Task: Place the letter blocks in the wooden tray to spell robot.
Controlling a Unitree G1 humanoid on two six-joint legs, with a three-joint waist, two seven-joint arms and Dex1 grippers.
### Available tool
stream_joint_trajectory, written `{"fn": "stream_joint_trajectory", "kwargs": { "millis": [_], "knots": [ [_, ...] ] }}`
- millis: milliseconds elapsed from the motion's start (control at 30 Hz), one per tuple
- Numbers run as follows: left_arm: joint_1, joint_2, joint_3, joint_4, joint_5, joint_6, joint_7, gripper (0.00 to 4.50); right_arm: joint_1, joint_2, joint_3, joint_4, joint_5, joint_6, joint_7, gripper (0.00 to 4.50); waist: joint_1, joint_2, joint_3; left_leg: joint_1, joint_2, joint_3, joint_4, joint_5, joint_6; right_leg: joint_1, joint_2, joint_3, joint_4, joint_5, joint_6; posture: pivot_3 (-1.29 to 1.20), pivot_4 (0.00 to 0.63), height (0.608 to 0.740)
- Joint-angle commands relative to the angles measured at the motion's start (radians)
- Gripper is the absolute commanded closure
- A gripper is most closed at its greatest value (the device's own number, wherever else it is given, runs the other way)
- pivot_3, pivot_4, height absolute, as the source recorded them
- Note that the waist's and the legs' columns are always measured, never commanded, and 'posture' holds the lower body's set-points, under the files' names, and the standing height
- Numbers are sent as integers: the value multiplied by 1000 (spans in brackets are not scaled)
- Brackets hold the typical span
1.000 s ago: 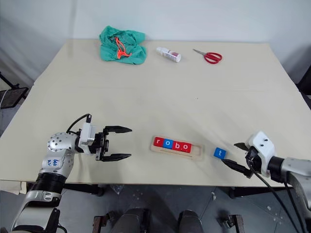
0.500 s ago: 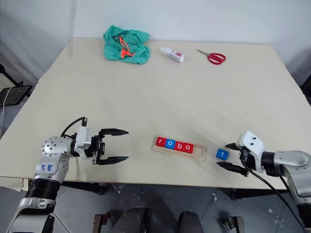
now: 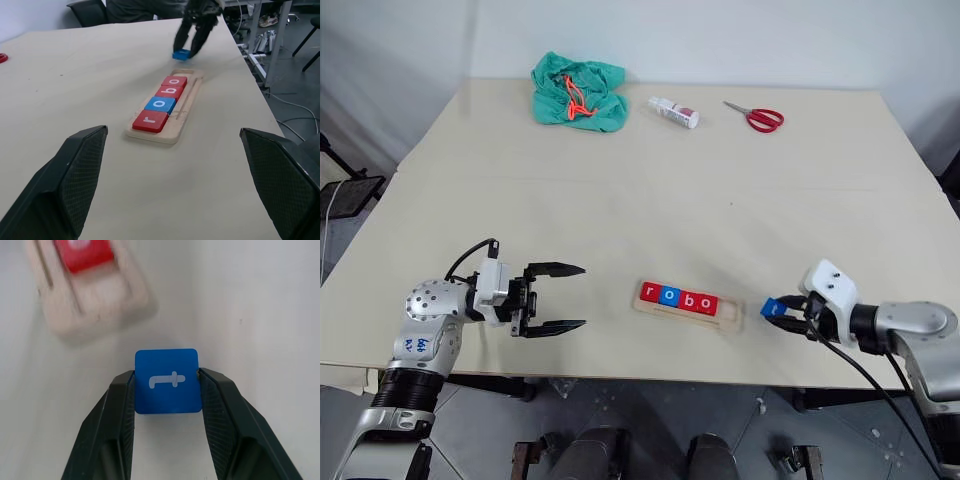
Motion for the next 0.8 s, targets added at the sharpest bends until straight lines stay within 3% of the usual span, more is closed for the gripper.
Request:
{"fn": "stream_joint_trajectory", "kwargs": {
  "millis": [33, 300, 800],
  "knots": [
    [-13, -1, 8, -16, -9, -1, 4, 0, -65, -20, 6, -104, 44, 71, -3, 3037, 2, 0, 0, 0, 0, 0, 0, 0, 0, 0, 0, 0, 0, 0, 0, 0, 150, 740],
    [-8, -15, 8, -11, -7, -11, 17, 0, -114, -15, 140, -123, 11, 77, 38, 3037, 4, 0, 0, -1, -1, -2, 1, 0, 0, 0, -1, -1, 0, 0, 0, 0, 150, 740],
    [20, -5, 22, -33, -12, -12, 31, 0, -163, 11, 223, -8, -46, -23, 89, 3037, 3, 0, 0, -1, -1, -1, 1, 0, 0, 0, 0, -1, 0, 0, 0, 0, 150, 740]
  ]
}}
